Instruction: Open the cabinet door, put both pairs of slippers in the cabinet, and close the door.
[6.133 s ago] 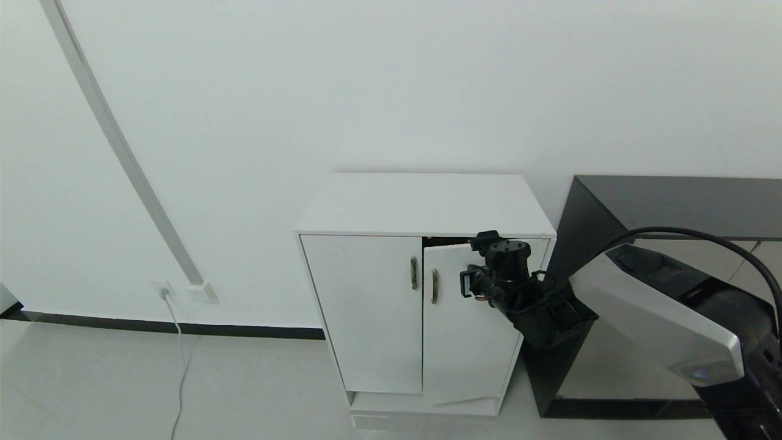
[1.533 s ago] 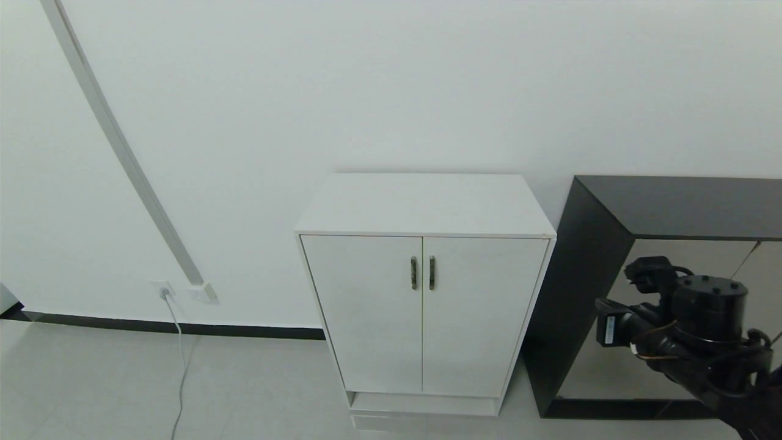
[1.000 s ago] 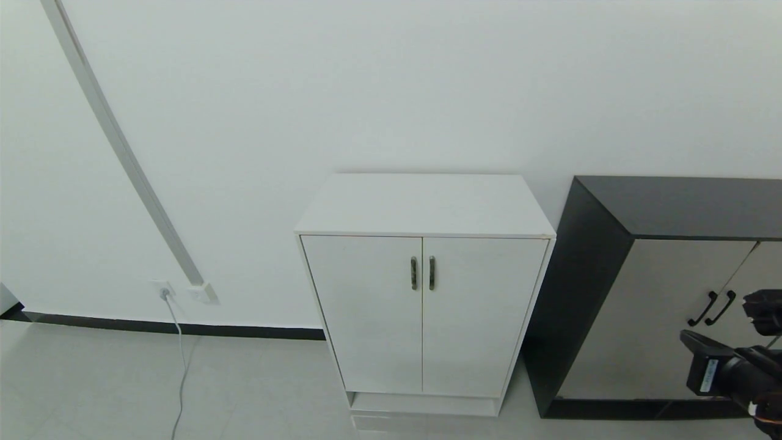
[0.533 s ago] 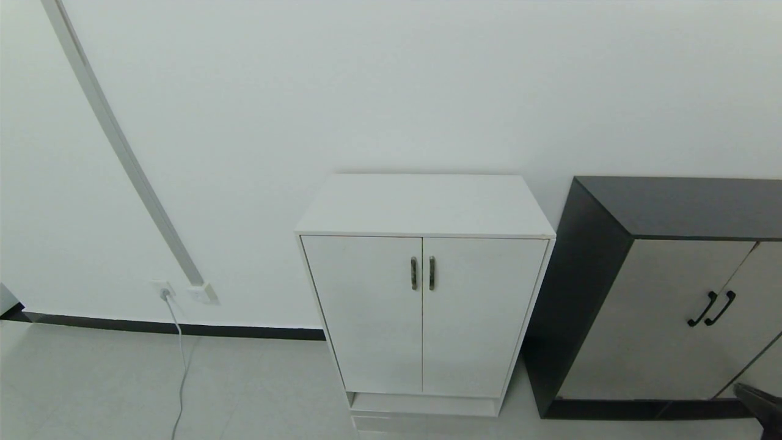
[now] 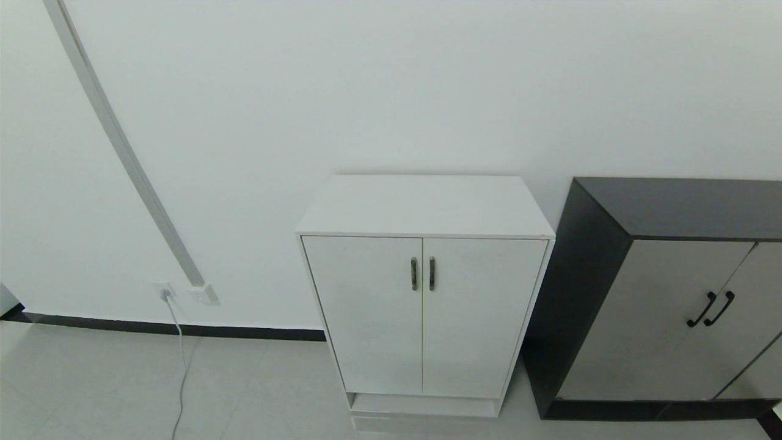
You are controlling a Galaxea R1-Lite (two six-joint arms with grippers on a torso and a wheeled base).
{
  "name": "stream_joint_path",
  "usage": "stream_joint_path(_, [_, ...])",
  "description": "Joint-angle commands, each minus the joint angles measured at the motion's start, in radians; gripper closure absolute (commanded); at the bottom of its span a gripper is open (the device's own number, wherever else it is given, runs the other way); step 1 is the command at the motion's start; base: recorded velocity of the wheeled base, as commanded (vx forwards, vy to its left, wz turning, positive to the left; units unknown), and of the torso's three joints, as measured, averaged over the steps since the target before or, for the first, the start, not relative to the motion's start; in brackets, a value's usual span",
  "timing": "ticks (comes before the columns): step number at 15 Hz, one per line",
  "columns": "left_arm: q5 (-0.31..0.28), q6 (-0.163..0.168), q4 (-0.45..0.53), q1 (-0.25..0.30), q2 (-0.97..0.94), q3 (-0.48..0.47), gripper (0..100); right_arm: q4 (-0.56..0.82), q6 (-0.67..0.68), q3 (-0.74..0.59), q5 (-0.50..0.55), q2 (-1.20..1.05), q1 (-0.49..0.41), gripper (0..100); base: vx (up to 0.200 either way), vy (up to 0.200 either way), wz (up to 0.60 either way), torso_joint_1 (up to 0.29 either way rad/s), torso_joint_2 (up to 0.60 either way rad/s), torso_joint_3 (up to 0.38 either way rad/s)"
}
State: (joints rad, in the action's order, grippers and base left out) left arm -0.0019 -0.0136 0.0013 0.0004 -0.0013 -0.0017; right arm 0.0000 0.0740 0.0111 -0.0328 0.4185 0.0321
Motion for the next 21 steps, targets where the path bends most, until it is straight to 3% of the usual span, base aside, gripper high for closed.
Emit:
stream_joint_path(1, [0.0,-0.002,0.0,0.001,0.001,0.0,100,0.012,0.0,0.009,-0.003,-0.116,0.015,100,0.0,0.0,0.0,0.0,0.0,0.0])
stream_joint_path(6, [0.0,0.0,0.0,0.001,0.001,0.0,100,0.017,-0.008,0.01,-0.003,-0.139,0.058,100,0.0,0.0,0.0,0.0,0.0,0.0])
stream_joint_path(8, [0.0,0.0,0.0,0.001,0.001,0.0,100,0.006,-0.108,-0.011,0.007,-0.156,0.08,100,0.0,0.0,0.0,0.0,0.0,0.0])
stream_joint_path(10, [0.002,-0.002,0.0,0.001,0.001,0.0,100,0.008,-0.111,-0.01,0.007,-0.175,0.08,100,0.0,0.0,0.0,0.0,0.0,0.0])
stream_joint_path(13, [0.0,-0.002,0.0,0.001,0.001,0.0,100,0.008,-0.096,-0.011,0.008,-0.196,-0.054,100,0.0,0.0,0.0,0.0,0.0,0.0])
stream_joint_path(21, [0.002,-0.002,0.0,0.001,0.001,0.0,100,0.006,-0.088,-0.011,0.016,-0.417,-0.035,100,0.0,0.0,0.0,0.0,0.0,0.0])
